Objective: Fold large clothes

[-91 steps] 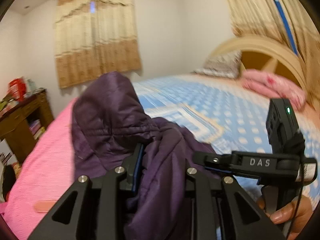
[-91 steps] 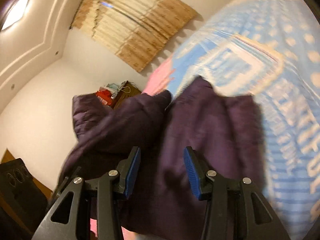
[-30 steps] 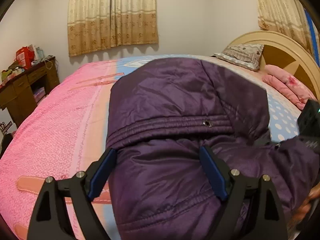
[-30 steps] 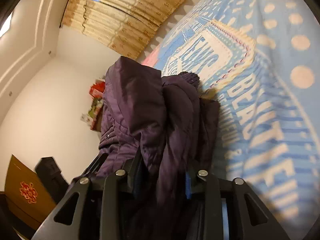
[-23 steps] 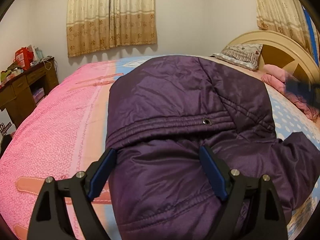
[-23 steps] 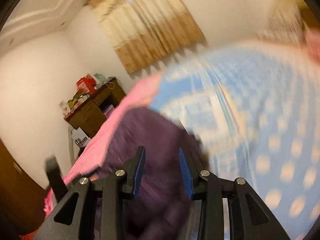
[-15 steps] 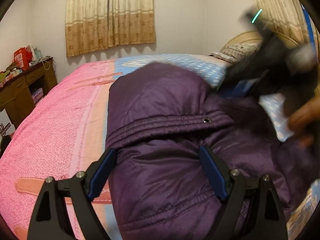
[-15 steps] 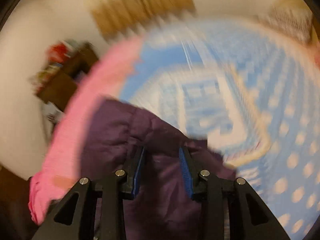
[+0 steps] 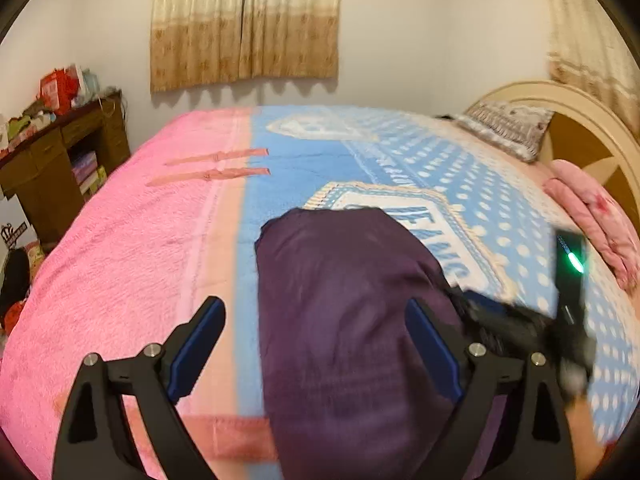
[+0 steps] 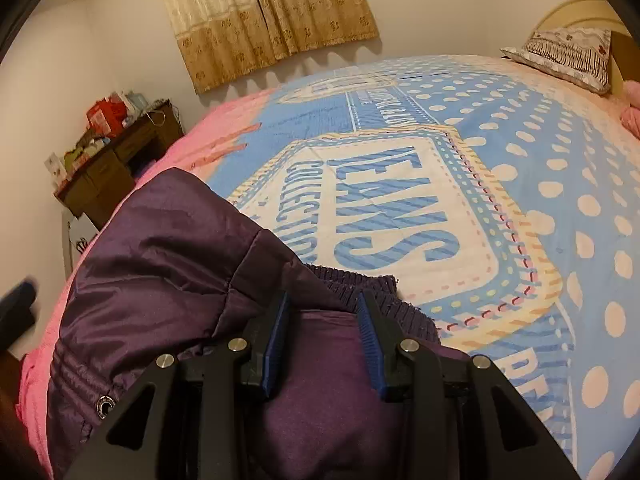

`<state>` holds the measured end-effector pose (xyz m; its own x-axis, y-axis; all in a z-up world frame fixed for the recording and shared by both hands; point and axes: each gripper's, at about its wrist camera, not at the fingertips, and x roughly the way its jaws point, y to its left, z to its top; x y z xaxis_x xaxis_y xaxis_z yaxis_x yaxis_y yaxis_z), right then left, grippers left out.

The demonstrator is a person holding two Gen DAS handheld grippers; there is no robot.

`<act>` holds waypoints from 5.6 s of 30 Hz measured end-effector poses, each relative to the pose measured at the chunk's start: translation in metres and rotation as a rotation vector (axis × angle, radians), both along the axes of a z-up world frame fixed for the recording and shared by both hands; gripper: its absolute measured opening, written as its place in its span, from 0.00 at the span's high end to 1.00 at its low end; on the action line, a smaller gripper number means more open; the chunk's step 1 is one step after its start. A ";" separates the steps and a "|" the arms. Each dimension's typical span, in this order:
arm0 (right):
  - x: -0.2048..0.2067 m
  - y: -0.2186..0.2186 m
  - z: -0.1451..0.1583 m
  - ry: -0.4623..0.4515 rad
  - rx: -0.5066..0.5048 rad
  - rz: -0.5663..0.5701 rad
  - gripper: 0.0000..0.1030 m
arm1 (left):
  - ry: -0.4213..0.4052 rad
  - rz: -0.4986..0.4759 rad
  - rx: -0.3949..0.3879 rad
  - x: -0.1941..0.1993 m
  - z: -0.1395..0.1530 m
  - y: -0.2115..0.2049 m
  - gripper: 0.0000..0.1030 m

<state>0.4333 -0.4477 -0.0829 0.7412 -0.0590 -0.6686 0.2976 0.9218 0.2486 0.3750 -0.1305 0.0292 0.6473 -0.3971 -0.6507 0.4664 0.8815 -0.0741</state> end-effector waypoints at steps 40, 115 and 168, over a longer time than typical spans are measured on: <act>-0.178 0.028 -0.028 -0.205 0.390 0.097 0.61 | -0.041 0.067 0.266 0.037 -0.053 -0.055 0.00; -0.211 0.145 -0.074 -0.127 0.823 0.319 0.41 | 0.269 0.204 -0.187 -0.116 -0.096 0.195 0.00; -0.175 0.383 0.033 -0.098 0.730 0.853 0.44 | 0.185 0.519 -0.551 -0.164 -0.069 0.433 0.24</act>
<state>0.2582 -0.0650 -0.0502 0.4035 0.8734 -0.2725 -0.4107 0.4391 0.7991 0.2110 0.3021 -0.0399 0.7391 -0.3703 -0.5627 -0.0586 0.7968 -0.6014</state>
